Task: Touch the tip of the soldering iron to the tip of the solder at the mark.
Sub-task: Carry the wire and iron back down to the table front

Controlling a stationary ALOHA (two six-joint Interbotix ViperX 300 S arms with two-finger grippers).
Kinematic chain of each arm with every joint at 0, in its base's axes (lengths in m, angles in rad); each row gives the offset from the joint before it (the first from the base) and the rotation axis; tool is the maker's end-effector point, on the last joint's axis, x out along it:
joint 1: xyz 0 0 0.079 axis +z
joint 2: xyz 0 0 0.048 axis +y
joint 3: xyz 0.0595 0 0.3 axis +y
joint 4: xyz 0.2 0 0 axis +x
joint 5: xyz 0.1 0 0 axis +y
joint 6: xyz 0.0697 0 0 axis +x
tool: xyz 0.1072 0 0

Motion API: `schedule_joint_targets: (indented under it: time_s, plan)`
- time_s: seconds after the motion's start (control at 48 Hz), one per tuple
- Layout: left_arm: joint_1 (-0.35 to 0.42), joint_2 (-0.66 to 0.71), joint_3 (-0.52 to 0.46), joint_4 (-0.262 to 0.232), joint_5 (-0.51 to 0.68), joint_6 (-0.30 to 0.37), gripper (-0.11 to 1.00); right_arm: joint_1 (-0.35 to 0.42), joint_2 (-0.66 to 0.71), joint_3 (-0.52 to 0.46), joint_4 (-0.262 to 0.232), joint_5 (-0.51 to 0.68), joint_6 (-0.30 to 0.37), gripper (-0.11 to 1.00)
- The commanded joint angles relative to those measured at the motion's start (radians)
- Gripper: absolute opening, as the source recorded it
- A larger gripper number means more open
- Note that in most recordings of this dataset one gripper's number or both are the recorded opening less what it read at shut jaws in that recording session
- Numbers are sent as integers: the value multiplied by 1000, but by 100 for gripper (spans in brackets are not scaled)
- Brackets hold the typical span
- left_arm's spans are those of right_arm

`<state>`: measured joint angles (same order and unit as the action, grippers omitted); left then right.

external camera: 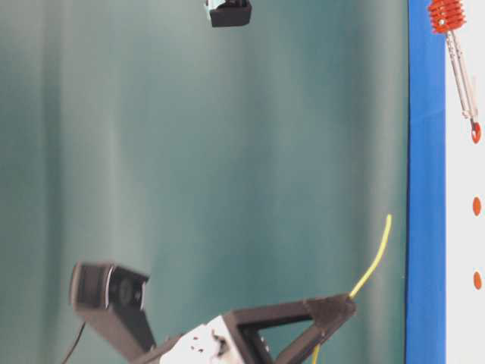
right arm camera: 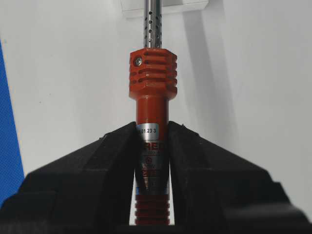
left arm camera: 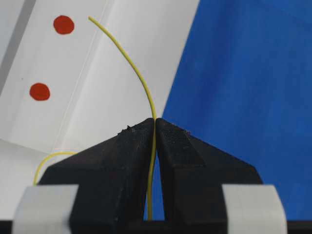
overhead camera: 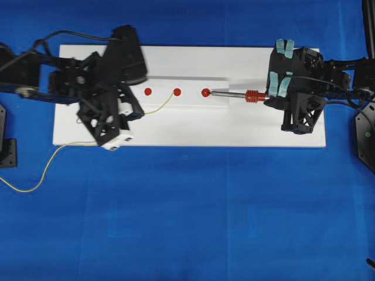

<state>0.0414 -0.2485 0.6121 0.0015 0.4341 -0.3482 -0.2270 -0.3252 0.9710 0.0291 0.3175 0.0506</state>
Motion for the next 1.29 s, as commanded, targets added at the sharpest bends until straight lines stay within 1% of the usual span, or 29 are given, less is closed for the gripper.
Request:
schedule_joint_targets:
  time_s: [0.0,0.167,0.334,0.521,0.688,0.792,0.918,1.105,1.168,1.272]
  plan:
    - [-2,-29,2,2,-34,-2,3,-2,-11,-23,-3,-8,2,7]
    - [-3,-31,3,2,-34,0,3,-3,-15,-26,-2,2,2,7]
    - [-8,-35,9,2,-34,0,3,-3,-72,-26,-3,37,2,7]
    - [-15,-40,15,2,-34,0,3,-3,-207,-8,-2,95,2,7]
    - [-17,-48,25,2,-35,0,3,-3,-347,37,-2,143,5,7]
    - [-17,-48,28,2,-38,0,3,-3,-397,48,-3,153,6,7]
    - [-17,-48,28,2,-38,0,3,-2,-397,49,-3,153,6,7]
    - [-23,-52,32,2,-38,0,3,-2,-362,43,2,146,6,7]
    - [-35,-57,35,2,-40,-2,3,2,-359,43,8,146,9,7]
    - [-72,-66,48,2,-48,-3,3,34,-364,41,26,143,26,7]
